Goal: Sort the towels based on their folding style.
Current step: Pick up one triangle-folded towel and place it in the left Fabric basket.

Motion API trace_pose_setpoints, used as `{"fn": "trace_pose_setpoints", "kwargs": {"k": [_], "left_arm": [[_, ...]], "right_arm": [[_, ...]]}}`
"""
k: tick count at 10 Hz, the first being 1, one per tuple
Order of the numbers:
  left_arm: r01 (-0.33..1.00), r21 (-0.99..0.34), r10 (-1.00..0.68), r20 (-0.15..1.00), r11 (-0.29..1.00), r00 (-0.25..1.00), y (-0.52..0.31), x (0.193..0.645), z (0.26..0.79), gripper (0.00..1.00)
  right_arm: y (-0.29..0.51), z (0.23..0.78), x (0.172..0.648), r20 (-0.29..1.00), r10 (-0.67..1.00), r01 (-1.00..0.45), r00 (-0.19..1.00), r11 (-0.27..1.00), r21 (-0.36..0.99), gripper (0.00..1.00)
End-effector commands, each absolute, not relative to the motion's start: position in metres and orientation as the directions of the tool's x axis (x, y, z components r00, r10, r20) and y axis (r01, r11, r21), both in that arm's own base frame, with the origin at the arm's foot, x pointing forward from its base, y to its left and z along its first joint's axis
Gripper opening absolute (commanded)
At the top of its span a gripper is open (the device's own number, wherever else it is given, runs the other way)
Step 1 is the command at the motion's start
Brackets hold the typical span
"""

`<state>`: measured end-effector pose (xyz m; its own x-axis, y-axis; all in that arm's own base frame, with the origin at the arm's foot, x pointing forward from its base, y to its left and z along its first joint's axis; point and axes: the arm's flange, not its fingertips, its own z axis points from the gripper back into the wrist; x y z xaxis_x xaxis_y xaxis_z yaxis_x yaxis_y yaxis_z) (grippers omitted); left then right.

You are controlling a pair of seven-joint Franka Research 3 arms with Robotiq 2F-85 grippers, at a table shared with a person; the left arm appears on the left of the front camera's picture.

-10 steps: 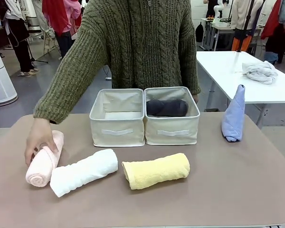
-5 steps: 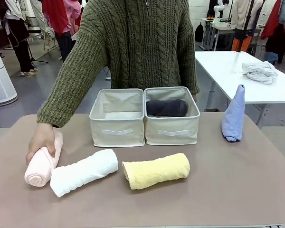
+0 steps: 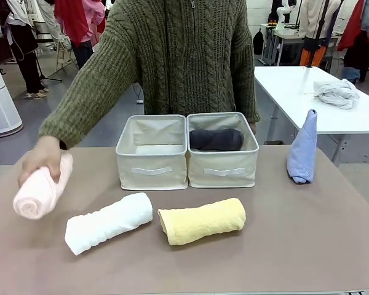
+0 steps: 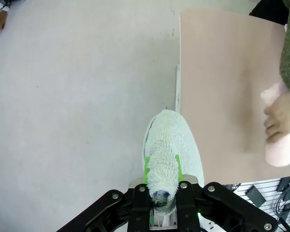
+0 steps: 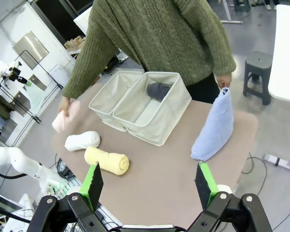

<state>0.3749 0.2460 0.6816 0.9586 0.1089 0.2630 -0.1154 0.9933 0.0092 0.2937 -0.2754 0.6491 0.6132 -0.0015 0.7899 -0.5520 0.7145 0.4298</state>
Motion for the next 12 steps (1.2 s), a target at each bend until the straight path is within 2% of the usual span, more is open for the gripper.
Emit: {"fn": "trace_pose_setpoints", "kwargs": {"k": [1,7,12], "left_arm": [[-0.088,0.003,0.084,0.271,0.996,0.959,0.244,0.377,0.687,0.16],[0.009,0.064,-0.026,0.267,0.998,0.963,0.218,0.406,0.698,0.16],[0.267,0.176,-0.3,0.198,0.947,0.933,0.107,0.479,0.709,0.16]], "right_arm": [[-0.275,0.649,0.294,0.804,-0.005,-0.57,0.594,0.702,0.426,1.0],[-0.275,0.649,0.294,0.804,-0.005,-0.57,0.594,0.702,0.426,1.0],[-0.275,0.649,0.294,0.804,-0.005,-0.57,0.594,0.702,0.426,1.0]]}}
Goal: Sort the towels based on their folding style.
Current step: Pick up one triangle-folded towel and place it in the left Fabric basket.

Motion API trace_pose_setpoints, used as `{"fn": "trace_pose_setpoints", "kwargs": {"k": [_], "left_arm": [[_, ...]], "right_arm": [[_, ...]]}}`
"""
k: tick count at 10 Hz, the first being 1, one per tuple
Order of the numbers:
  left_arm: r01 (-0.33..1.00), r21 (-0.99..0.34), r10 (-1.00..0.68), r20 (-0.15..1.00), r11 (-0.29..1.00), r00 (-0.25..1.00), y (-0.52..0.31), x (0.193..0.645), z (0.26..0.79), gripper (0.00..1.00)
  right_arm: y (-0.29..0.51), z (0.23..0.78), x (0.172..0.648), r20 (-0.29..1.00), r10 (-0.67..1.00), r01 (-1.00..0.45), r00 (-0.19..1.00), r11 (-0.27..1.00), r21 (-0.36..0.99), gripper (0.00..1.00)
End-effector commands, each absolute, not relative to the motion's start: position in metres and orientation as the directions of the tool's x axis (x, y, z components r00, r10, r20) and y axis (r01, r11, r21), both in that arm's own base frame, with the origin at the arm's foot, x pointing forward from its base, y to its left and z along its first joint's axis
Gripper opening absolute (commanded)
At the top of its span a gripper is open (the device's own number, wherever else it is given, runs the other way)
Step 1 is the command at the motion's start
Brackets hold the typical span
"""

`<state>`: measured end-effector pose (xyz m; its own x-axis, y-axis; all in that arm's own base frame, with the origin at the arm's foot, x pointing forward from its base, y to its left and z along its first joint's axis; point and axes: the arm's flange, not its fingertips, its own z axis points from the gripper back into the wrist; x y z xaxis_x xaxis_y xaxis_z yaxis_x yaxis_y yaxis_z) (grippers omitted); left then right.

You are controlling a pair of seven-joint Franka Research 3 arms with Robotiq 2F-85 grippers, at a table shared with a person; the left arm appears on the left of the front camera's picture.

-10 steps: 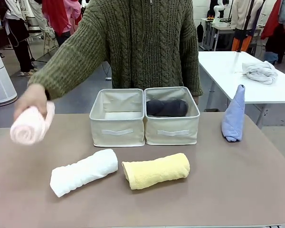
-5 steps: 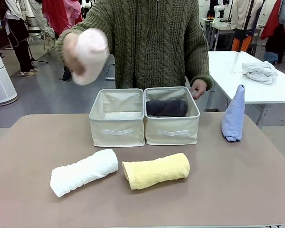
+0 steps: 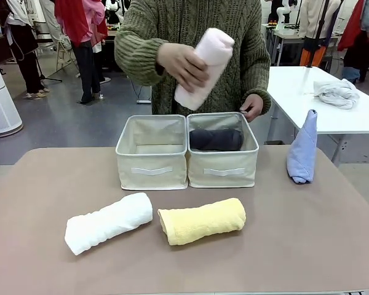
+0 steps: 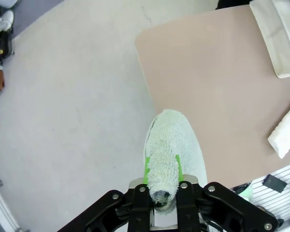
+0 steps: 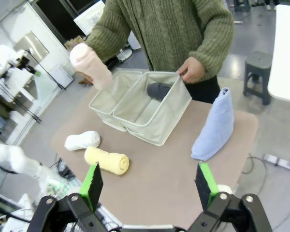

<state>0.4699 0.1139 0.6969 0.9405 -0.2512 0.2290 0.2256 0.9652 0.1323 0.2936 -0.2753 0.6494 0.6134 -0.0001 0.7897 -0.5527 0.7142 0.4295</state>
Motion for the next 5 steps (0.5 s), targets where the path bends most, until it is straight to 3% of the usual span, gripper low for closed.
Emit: {"fn": "trace_pose_setpoints", "kwargs": {"k": [1,5], "left_arm": [[0.328,0.204,-0.364,0.176,0.922,0.915,0.076,0.497,0.711,0.16],[0.452,0.256,-0.489,0.1,0.854,0.866,-0.011,0.524,0.69,0.16]], "right_arm": [[-0.275,0.649,0.294,0.804,-0.005,-0.57,0.594,0.702,0.426,1.0],[-0.275,0.649,0.294,0.804,-0.005,-0.57,0.594,0.702,0.426,1.0]]}}
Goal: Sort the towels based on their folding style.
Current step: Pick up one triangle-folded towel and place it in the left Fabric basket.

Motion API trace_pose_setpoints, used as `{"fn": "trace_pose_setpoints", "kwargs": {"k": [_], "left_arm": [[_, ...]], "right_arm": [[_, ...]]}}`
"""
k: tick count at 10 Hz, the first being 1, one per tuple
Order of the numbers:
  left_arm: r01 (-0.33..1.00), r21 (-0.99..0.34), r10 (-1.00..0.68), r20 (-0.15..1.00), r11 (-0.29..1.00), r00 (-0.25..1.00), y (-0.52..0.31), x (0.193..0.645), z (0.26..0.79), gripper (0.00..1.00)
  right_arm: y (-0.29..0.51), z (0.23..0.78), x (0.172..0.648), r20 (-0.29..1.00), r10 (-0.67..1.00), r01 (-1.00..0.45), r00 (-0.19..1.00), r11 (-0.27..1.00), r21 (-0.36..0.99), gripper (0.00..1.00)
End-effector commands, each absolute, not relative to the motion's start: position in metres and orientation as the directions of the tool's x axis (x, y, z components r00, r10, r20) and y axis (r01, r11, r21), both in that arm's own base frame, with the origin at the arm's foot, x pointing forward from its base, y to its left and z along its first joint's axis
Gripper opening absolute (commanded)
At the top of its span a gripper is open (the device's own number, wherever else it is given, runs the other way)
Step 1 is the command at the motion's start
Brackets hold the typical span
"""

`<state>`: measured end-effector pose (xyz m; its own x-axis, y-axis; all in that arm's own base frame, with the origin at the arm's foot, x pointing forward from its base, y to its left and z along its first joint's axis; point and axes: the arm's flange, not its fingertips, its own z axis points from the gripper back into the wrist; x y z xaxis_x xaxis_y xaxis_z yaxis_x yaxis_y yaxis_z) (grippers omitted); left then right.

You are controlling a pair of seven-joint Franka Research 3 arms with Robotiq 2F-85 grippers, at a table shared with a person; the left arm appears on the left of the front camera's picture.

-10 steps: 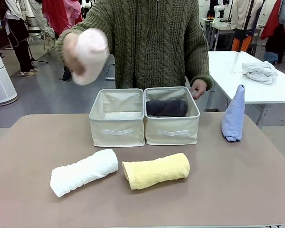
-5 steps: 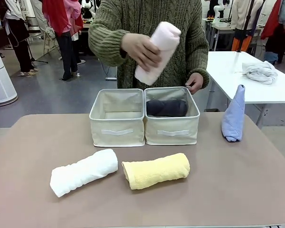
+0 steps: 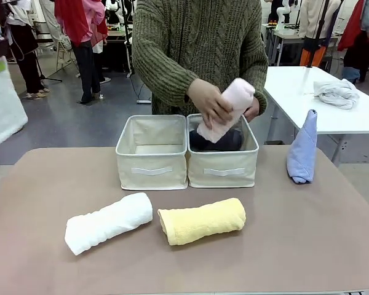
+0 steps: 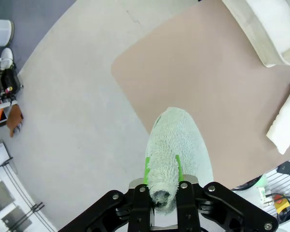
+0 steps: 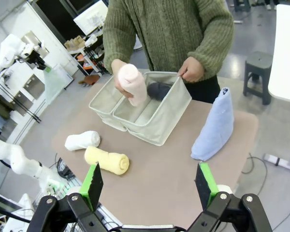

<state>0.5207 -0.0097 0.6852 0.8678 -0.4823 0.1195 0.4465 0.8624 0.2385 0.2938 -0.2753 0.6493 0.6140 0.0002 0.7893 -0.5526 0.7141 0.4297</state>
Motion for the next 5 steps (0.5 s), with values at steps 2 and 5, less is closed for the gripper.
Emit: {"fn": "trace_pose_setpoints", "kwargs": {"k": [2,5], "left_arm": [[0.446,0.239,-0.482,0.12,0.862,0.868,-0.0097,0.5207,0.6852,0.16],[0.446,0.239,-0.482,0.12,0.862,0.868,-0.0097,0.5207,0.6852,0.16]], "right_arm": [[-0.2753,0.6492,0.294,0.804,-0.005,-0.57,0.594,0.702,0.426,1.0],[-0.2753,0.6492,0.294,0.804,-0.005,-0.57,0.594,0.702,0.426,1.0]]}}
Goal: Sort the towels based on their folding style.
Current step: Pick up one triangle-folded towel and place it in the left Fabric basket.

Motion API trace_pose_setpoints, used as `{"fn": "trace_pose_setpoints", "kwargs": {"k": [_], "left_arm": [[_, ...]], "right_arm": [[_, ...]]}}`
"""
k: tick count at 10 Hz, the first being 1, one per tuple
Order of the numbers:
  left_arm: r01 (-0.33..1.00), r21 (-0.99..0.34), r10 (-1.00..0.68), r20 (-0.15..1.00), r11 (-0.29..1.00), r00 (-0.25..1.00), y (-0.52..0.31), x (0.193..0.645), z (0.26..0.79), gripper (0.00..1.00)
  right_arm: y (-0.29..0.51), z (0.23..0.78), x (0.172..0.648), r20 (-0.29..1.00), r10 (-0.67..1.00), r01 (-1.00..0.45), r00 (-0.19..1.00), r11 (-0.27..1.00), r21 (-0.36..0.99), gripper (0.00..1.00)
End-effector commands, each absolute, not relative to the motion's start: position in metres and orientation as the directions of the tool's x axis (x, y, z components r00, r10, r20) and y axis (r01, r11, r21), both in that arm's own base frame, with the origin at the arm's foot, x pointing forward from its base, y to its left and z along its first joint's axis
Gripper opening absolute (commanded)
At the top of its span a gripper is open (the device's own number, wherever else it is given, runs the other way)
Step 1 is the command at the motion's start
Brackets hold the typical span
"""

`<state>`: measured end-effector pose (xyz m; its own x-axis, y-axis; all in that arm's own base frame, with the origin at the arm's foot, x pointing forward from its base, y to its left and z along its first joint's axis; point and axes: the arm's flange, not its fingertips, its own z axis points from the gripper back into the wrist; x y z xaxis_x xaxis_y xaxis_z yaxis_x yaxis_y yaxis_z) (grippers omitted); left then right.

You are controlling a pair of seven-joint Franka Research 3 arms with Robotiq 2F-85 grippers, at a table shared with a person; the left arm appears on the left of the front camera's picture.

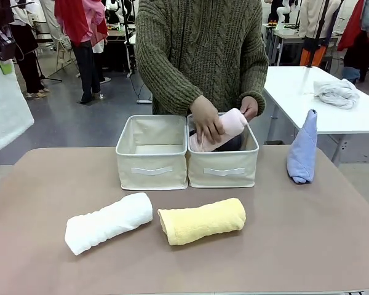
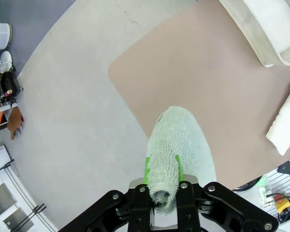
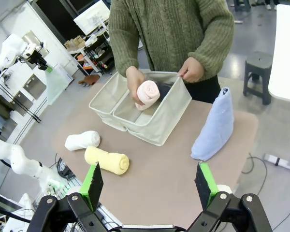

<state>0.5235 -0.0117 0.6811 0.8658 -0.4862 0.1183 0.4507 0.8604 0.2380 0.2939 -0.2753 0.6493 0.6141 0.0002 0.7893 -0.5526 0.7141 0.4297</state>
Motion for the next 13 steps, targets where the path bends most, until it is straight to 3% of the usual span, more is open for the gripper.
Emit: {"fn": "trace_pose_setpoints", "kwargs": {"k": [1,4,8,10,11,13], "left_arm": [[0.452,0.238,-0.488,0.118,0.859,0.865,-0.013,0.524,0.681,0.16],[0.792,0.219,-0.815,0.278,0.569,0.509,-0.103,0.524,0.722,0.16],[0.977,0.057,-0.955,0.228,0.205,0.187,-0.165,0.518,0.718,0.16],[0.989,0.026,-0.964,0.229,0.143,0.134,-0.161,0.505,0.716,0.16],[0.969,0.069,-0.95,0.228,0.237,0.216,-0.166,0.494,0.716,0.16],[0.987,0.027,-0.96,0.238,0.16,0.149,-0.177,0.504,0.7,0.16]], "right_arm": [[-0.275,0.649,0.294,0.804,-0.005,-0.57,0.594,0.702,0.426,1.0],[-0.275,0.649,0.294,0.804,-0.005,-0.57,0.594,0.702,0.426,1.0],[-0.275,0.649,0.294,0.804,-0.005,-0.57,0.594,0.702,0.426,1.0],[-0.275,0.649,0.294,0.804,-0.005,-0.57,0.594,0.702,0.426,1.0],[-0.275,0.649,0.294,0.804,-0.005,-0.57,0.594,0.702,0.426,1.0],[-0.275,0.649,0.294,0.804,-0.005,-0.57,0.594,0.702,0.426,1.0]]}}
